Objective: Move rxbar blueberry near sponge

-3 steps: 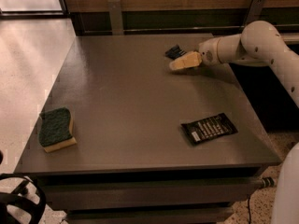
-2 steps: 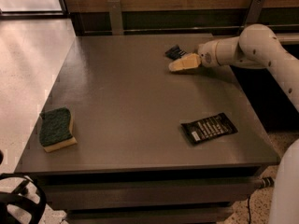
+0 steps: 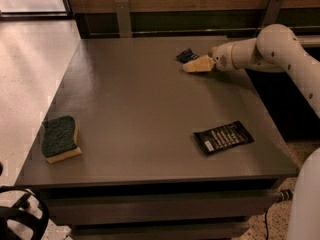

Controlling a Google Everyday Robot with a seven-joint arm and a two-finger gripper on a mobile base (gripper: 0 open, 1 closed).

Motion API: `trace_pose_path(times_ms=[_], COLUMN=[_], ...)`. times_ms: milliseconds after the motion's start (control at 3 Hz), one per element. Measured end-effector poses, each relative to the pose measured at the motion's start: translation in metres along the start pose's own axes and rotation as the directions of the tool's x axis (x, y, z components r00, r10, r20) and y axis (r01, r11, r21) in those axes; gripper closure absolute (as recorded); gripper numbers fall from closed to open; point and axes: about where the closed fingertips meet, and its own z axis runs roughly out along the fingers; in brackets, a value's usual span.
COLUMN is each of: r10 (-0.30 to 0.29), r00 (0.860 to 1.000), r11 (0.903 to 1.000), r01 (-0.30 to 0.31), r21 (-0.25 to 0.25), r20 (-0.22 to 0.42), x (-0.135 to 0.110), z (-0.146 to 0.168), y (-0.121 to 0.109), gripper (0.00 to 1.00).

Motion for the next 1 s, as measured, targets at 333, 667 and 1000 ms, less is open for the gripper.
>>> trace_pose_path(times_ms=[333, 667, 1000], r10=[0.0, 0.0, 0.0], r00=[1.0, 1.0, 1.0], r11=[1.0, 1.0, 1.0], r01=[0.0, 0.0, 0.0], r21=[0.0, 0.0, -0.001], r20=[0.0, 0.0, 0.0], x=[-0.0024, -0.0046, -0.0059], z=[-0.0012, -0.0024, -0.003], y=[0.0002, 0.0004, 0.0007], gripper=[0.64, 0.86, 1.0])
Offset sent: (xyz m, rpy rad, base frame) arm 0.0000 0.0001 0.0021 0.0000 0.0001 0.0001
